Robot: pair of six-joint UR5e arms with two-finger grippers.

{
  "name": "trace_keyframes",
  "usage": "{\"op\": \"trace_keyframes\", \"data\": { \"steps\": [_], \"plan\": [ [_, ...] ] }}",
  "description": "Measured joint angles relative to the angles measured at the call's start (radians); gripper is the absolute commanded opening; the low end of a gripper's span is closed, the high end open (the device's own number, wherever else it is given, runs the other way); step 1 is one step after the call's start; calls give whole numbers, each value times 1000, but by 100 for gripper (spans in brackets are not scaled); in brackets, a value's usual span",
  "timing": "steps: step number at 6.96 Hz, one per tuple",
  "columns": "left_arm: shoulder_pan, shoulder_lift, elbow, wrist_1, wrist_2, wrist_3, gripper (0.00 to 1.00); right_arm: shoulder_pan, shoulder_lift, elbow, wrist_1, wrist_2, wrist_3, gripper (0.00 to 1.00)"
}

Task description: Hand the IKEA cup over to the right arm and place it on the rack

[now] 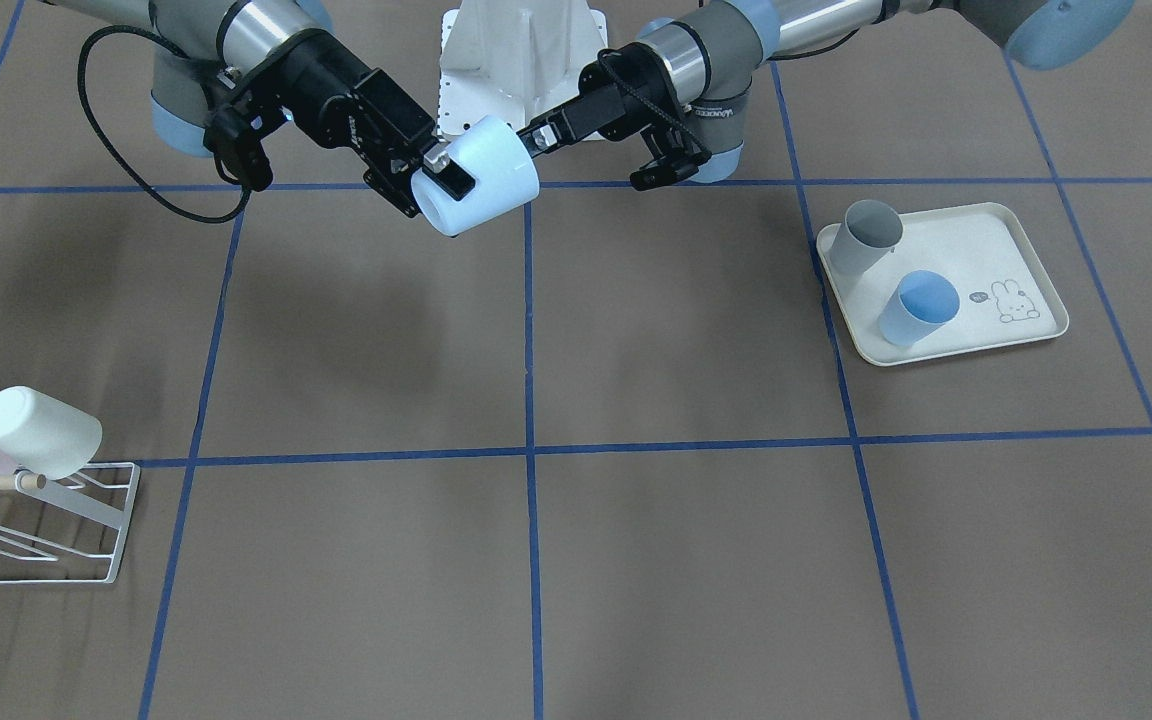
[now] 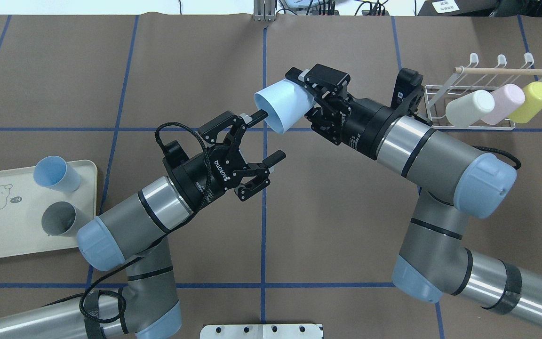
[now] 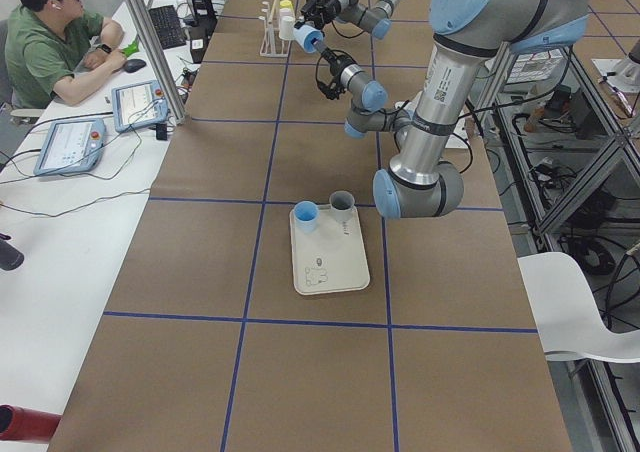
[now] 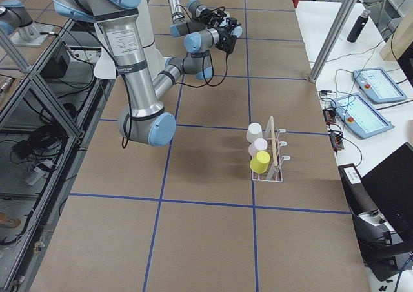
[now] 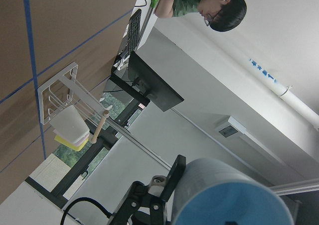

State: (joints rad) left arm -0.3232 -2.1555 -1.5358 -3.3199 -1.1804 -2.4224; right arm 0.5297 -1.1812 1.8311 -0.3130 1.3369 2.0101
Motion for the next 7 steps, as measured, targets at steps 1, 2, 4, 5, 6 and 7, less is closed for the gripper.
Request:
{"op": "trace_keyframes", "data": {
  "steps": [1, 2, 4, 5, 6, 7],
  "plan": [
    [-5, 2, -1, 0, -5, 38, 100, 42, -5, 1, -31, 2, -13, 0],
    [-13, 6, -2, 3, -11, 106, 100, 92, -10, 3, -99, 5, -50, 0],
    [-76, 51, -8, 91, -92, 249, 100, 156, -29, 9, -253, -19, -233, 0],
    [-159, 88, -24, 181, -200, 277, 100, 186, -37, 10, -336, -58, -327, 0],
    [-266, 116, -52, 297, -335, 287, 100, 222, -41, 11, -428, -95, -421, 0],
    [-385, 129, -89, 435, -483, 294, 100, 264, -43, 11, -516, -121, -521, 0]
  ]
}}
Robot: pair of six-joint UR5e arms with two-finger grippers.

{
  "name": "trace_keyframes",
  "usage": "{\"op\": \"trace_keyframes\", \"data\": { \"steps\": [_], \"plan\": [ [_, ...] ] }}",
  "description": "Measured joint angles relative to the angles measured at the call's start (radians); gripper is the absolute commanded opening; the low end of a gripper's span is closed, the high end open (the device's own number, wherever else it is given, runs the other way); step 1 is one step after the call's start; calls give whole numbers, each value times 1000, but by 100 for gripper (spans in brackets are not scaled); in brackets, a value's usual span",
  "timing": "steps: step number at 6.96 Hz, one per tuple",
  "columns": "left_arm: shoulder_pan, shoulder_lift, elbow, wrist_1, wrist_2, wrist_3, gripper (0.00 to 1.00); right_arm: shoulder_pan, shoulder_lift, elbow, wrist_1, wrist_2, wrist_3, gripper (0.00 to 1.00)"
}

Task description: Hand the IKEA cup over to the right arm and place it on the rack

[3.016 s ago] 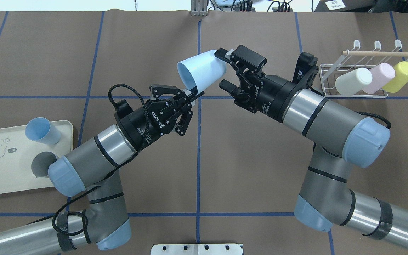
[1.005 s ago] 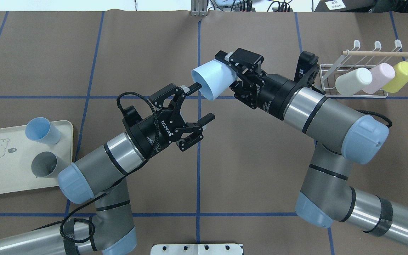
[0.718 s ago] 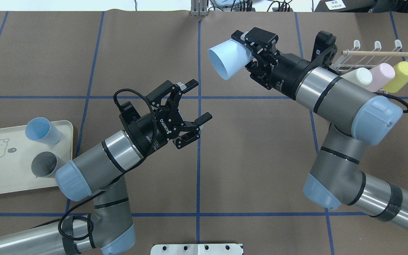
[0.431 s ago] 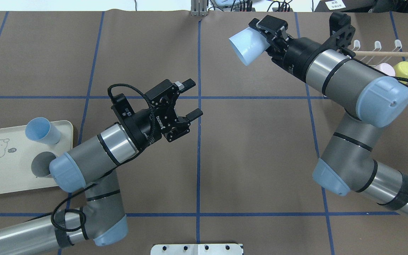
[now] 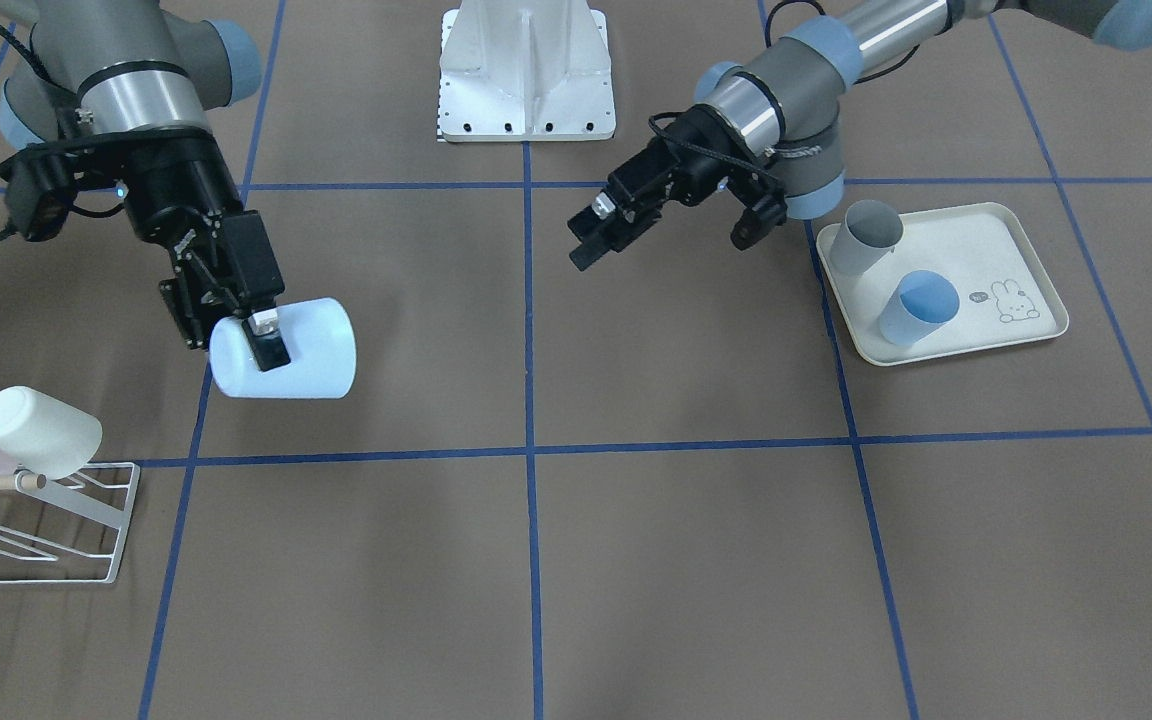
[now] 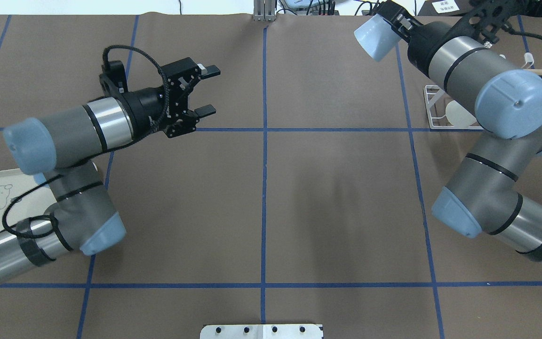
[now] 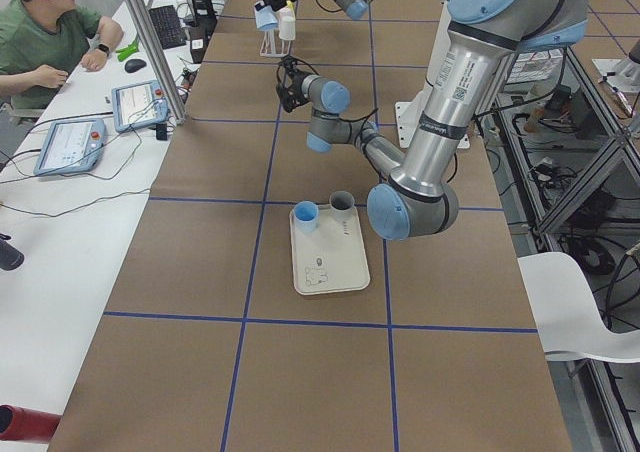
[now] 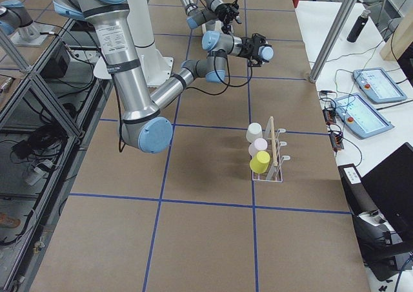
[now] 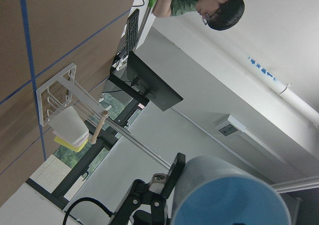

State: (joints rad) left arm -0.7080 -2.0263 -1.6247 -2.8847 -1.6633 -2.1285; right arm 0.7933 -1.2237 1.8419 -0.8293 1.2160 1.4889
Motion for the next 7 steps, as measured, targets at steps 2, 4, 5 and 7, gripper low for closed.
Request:
{"op": "trace_keyframes", "data": {
  "steps": [2, 4, 5, 7],
  "plan": [
    [-197, 4, -70, 283, -251, 112, 100, 96, -17, -7, -135, -17, -208, 0],
    [-291, 11, -133, 559, -384, 346, 100, 208, -70, -58, -176, -14, -425, 0],
    [-305, 22, -152, 629, -403, 423, 100, 255, -85, -121, -158, -10, -500, 0],
    [-314, 41, -165, 667, -413, 477, 100, 301, -93, -322, 52, -5, -562, 0]
  ]
}}
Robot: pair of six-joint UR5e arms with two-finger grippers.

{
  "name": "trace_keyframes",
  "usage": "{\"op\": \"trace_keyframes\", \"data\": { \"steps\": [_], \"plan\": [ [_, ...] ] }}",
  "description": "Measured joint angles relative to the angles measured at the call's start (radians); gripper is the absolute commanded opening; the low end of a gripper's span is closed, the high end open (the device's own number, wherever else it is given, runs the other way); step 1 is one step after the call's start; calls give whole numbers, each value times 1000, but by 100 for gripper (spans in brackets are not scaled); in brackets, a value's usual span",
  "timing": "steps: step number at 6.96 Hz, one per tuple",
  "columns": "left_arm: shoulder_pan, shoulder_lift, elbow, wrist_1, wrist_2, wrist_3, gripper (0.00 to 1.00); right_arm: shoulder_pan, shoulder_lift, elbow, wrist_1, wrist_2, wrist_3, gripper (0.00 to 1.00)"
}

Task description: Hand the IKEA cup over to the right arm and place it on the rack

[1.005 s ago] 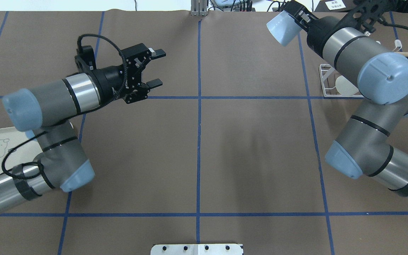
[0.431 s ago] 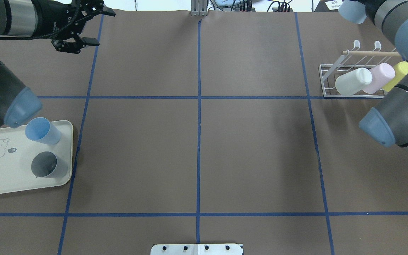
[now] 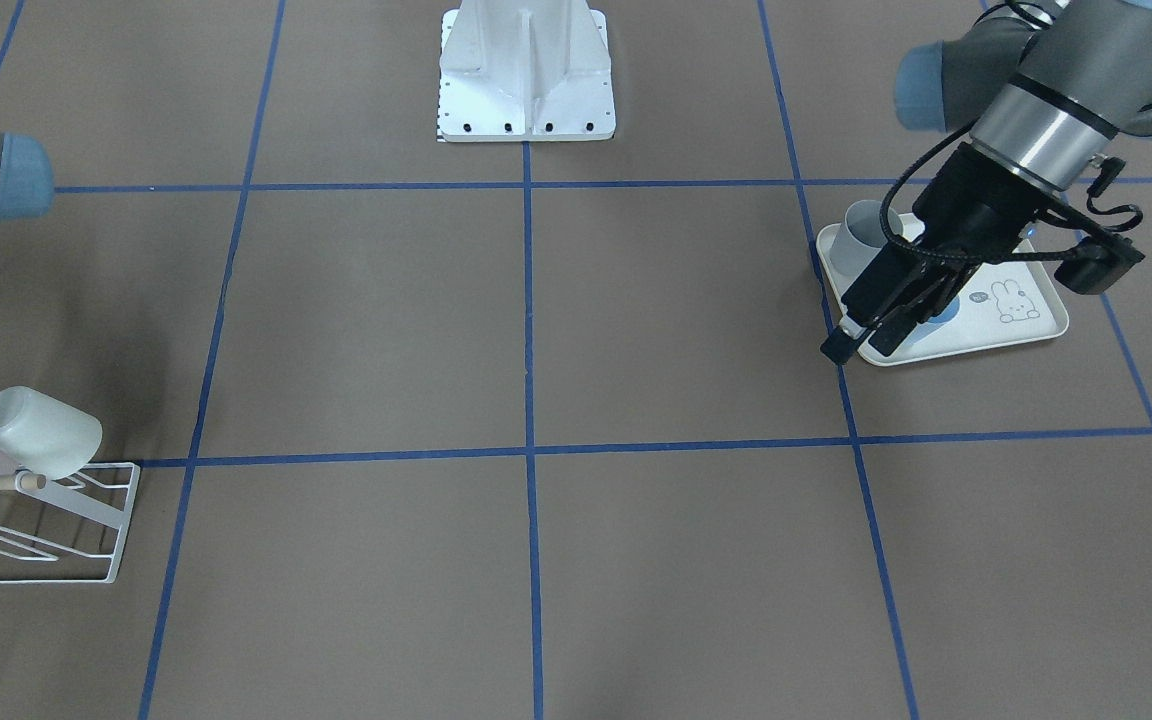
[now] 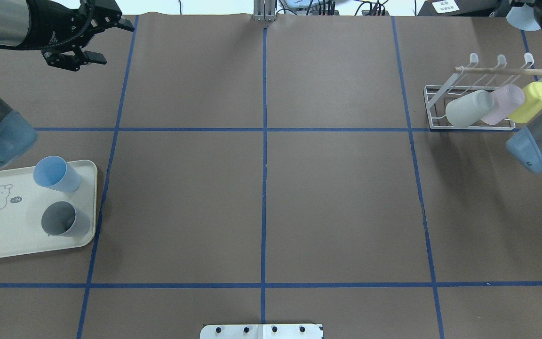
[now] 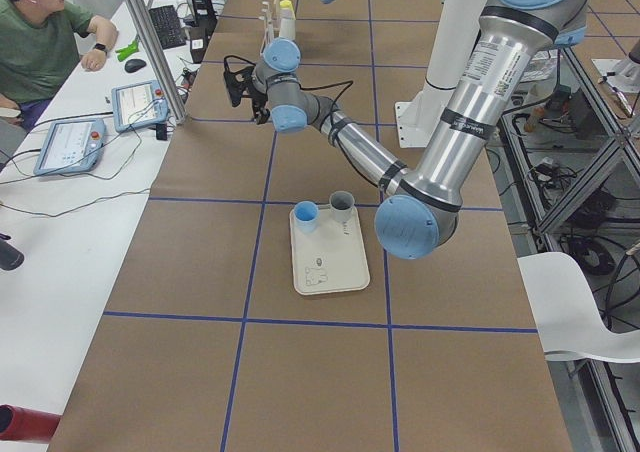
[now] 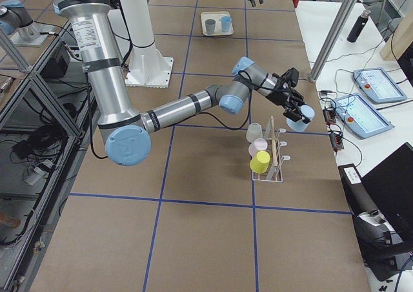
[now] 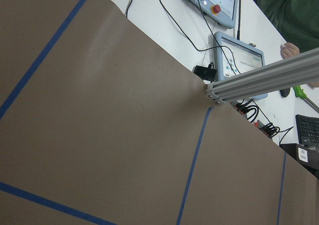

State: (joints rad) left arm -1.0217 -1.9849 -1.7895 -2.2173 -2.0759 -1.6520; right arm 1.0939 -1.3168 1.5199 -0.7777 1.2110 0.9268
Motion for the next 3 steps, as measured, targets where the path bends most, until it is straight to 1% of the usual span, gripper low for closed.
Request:
{"op": "trace_keyframes", "data": {
  "steps": [1, 2, 3],
  "plan": [
    [-1, 2, -1, 3, -1, 5, 100, 9, -1, -79, 97, 7, -24, 0],
    [-1, 4, -2, 3, -1, 7, 100, 15, -4, -117, 143, 16, -41, 0],
    [-1, 5, -3, 4, -2, 7, 100, 16, -10, -129, 161, 21, -55, 0]
  ]
}}
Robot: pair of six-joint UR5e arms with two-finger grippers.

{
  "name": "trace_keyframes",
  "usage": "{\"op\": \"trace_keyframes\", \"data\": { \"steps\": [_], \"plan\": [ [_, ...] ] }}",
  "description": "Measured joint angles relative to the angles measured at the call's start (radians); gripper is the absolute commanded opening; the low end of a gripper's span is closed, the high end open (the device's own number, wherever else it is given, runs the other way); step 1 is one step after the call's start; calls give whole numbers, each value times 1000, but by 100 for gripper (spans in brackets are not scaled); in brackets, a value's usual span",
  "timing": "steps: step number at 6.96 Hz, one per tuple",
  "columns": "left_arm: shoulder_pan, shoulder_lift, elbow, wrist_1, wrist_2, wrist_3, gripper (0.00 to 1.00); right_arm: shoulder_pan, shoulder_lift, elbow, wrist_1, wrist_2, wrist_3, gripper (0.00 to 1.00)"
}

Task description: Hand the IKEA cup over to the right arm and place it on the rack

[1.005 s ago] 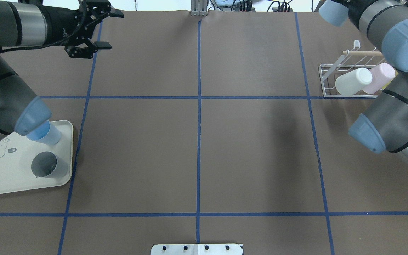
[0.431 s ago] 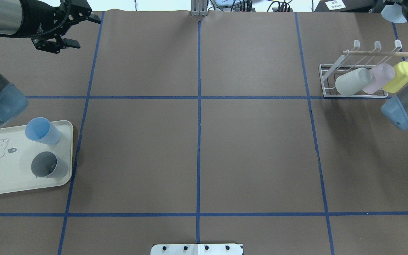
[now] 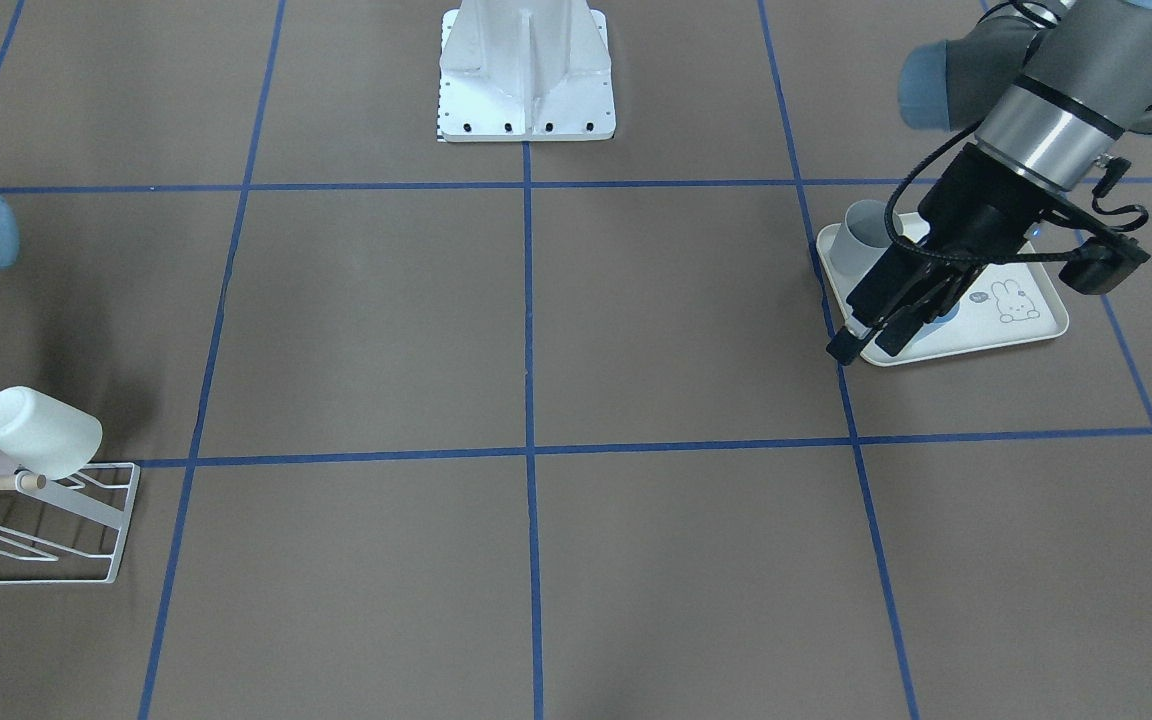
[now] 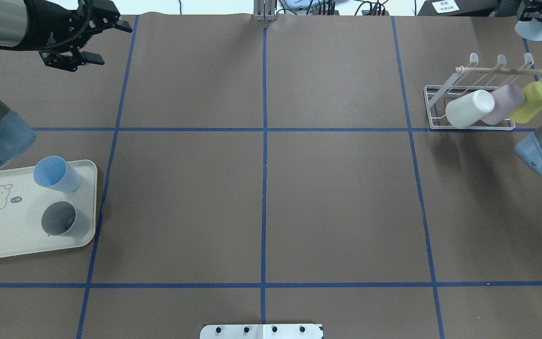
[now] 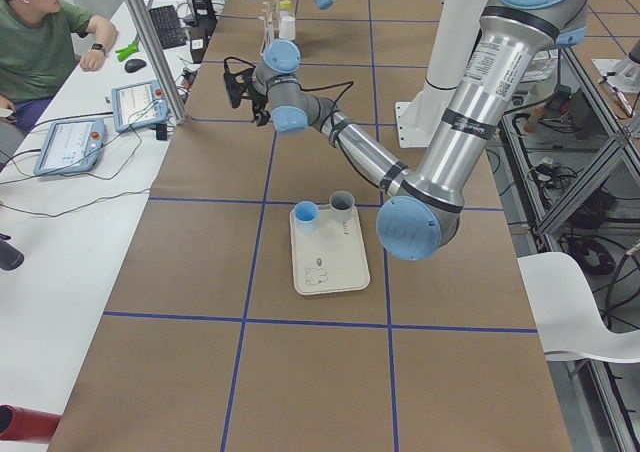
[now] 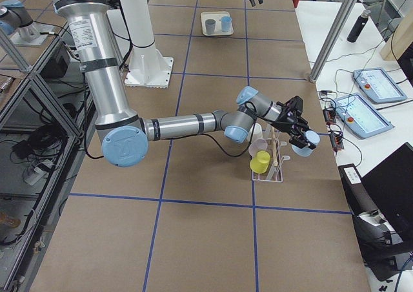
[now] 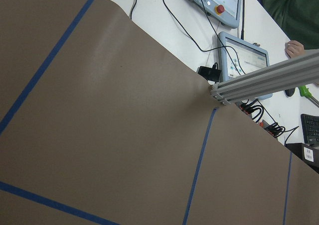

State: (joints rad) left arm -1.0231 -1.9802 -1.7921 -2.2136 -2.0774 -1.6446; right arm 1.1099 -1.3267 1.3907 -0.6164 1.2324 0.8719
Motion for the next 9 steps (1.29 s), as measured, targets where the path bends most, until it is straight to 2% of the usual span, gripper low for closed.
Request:
{"op": "trace_keyframes", "data": {
  "steps": [4, 9],
  "plan": [
    [1, 19, -5, -1, -3, 2, 100, -4, -18, -2, 10, 12, -20, 0],
    [4, 20, -6, -3, -3, 2, 100, -21, -56, 2, 39, 80, -17, 0]
  ]
}}
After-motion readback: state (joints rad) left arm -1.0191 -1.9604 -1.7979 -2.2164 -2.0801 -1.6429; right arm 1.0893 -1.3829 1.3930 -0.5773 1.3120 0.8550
